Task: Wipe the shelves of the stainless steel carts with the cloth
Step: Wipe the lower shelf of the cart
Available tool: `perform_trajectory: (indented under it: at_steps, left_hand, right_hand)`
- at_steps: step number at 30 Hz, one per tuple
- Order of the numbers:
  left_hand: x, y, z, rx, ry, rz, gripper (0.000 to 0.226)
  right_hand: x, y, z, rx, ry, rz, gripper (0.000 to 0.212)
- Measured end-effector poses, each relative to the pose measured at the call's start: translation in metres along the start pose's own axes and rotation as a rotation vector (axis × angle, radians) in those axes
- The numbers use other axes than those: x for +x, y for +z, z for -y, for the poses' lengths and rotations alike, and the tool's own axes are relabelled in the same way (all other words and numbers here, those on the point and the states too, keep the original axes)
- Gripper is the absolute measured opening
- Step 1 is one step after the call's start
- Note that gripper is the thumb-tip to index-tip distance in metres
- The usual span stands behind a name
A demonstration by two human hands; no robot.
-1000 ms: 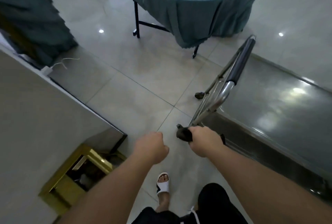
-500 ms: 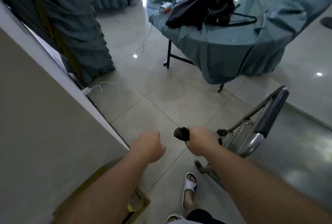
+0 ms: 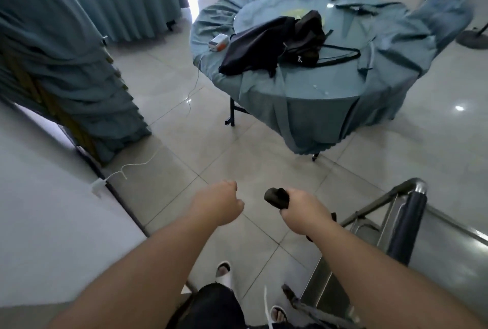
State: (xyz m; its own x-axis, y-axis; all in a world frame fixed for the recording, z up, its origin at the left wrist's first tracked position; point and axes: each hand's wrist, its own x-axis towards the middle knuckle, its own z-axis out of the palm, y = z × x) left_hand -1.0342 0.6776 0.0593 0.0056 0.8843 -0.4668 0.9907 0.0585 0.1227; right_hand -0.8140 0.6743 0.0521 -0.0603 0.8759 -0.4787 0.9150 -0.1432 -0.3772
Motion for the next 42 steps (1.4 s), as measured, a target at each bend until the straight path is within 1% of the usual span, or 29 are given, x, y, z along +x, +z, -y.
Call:
perform_trajectory:
  at_steps: [3, 6, 10, 15, 19, 23, 27, 30, 35, 37, 42]
  left_hand:
    - [0.064, -0.023, 0.003, 0.051, 0.049, 0.012, 0.049]
    - [0.137, -0.055, 0.001, 0.095, 0.124, 0.017, 0.046]
    - [0.209, -0.094, -0.014, 0.106, 0.236, 0.033, 0.043]
    - [0.275, -0.112, -0.051, 0.127, 0.377, 0.064, 0.042]
    - [0.317, -0.115, -0.096, 0.181, 0.466, 0.108, 0.044]
    - [0.354, -0.127, -0.165, 0.240, 0.568, 0.106, 0.045]
    - [0.389, -0.147, -0.253, 0.302, 0.657, 0.100, 0.030]
    - [0.405, -0.163, -0.323, 0.329, 0.695, 0.111, 0.033]
    - [0.428, -0.176, -0.429, 0.349, 0.788, 0.151, 0.036]
    - [0.440, -0.173, -0.465, 0.390, 0.833, 0.175, 0.041]
    - [0.482, -0.164, -0.561, 0.504, 0.964, 0.198, 0.045]
  right_hand:
    - [0.046, -0.017, -0.005, 0.019, 0.082, -0.026, 0.027]
    - [0.092, -0.037, -0.005, 0.044, 0.200, -0.085, 0.032]
    - [0.133, -0.071, -0.005, 0.034, 0.360, -0.125, 0.034]
    - [0.166, -0.100, -0.013, 0.114, 0.488, -0.167, 0.031]
    - [0.189, -0.118, -0.039, 0.164, 0.582, -0.208, 0.019]
    - [0.221, -0.144, -0.086, 0.245, 0.644, -0.227, 0.020]
    - [0.256, -0.182, -0.151, 0.339, 0.656, -0.264, 0.018]
    - [0.272, -0.221, -0.202, 0.403, 0.685, -0.280, 0.016]
    - [0.293, -0.280, -0.281, 0.506, 0.765, -0.357, 0.008]
    - [0.298, -0.292, -0.305, 0.568, 0.800, -0.387, 0.005]
    - [0.308, -0.312, -0.368, 0.708, 0.927, -0.427, 0.006]
